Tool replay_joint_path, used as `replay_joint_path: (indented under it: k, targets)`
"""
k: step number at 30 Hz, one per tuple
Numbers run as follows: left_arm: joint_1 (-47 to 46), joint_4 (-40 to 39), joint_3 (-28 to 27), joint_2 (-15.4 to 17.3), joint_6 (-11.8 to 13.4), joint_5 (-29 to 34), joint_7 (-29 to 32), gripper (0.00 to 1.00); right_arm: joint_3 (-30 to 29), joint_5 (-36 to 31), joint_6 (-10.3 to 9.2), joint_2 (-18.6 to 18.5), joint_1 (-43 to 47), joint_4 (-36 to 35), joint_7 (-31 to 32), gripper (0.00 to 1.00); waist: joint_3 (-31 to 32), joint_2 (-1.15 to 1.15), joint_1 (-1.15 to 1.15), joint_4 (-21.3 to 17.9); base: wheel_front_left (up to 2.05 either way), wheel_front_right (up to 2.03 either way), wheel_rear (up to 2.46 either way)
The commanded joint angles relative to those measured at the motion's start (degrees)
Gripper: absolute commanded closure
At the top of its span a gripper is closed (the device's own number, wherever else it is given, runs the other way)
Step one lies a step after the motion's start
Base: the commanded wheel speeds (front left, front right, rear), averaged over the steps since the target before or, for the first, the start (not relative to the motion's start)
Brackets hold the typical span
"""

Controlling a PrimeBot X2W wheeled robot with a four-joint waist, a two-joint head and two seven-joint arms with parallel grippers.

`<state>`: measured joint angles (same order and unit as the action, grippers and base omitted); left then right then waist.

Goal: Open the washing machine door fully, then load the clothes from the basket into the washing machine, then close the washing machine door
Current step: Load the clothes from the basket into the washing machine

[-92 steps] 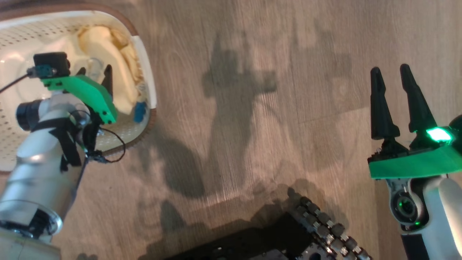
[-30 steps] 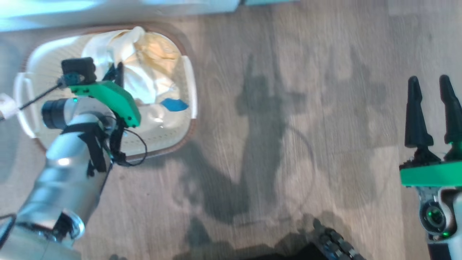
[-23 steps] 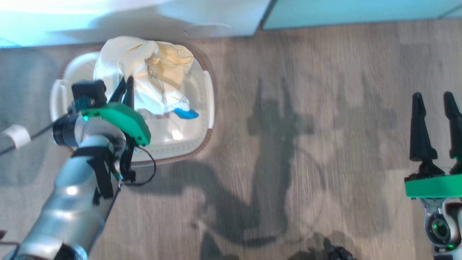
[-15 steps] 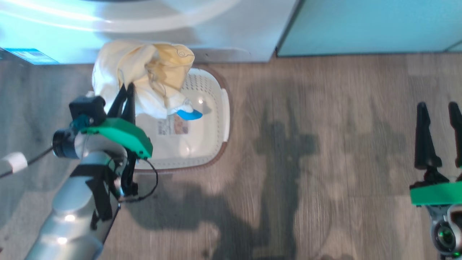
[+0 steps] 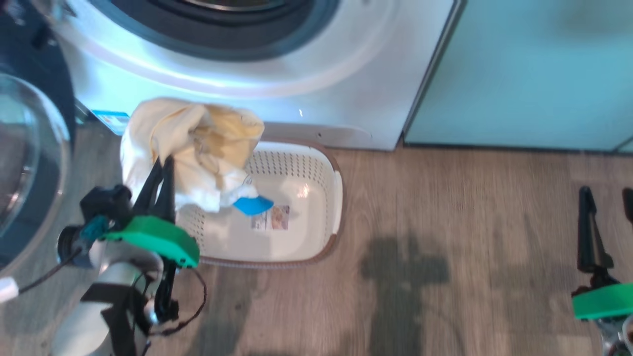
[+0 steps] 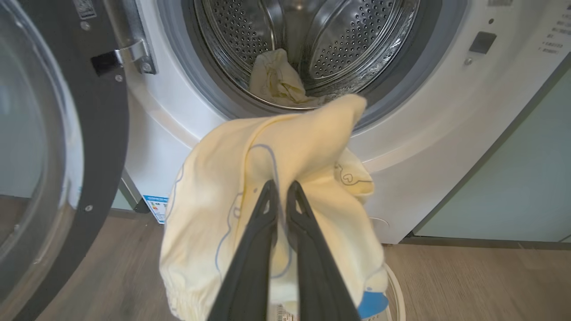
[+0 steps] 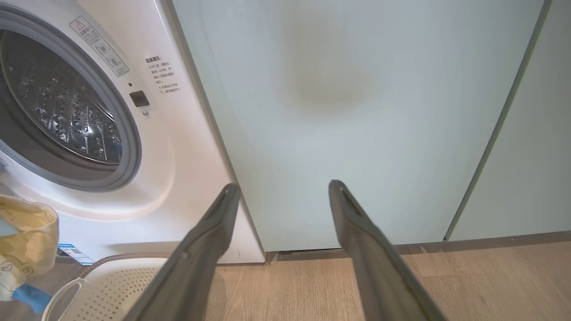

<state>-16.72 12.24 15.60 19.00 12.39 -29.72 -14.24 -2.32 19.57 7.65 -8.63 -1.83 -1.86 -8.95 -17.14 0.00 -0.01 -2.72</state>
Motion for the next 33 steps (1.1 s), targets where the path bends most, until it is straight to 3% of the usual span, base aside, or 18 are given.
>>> replay_joint_path:
  k: [1, 15, 33]
  targets:
    - [0.1, -3.2, -2.9, 2.5, 0.7, 0.8, -0.1, 1.00, 0.3, -0.5, -0.16, -0.9, 0.8, -2.3, 0.6, 0.00, 2.6, 0.00, 0.01, 1.6, 0.00, 0.00, 0.00]
    - [12.1, -16.4, -3.9, 6.0, 5.0, 1.2, 3.2, 1.00, -0.8, -1.4, -0.16, 0.9, 6.8, -5.4, 4.0, 0.00, 10.3, 0.00, 0.01, 3.9, 0.00, 0.00, 0.00]
    - [15.3, -21.1, -2.7, 6.3, 6.2, 1.1, 4.7, 1.00, -0.7, -2.1, -0.16, 2.9, 8.7, -7.8, 5.3, 0.00, 11.9, 0.00, 0.01, 3.3, 0.00, 0.00, 0.00]
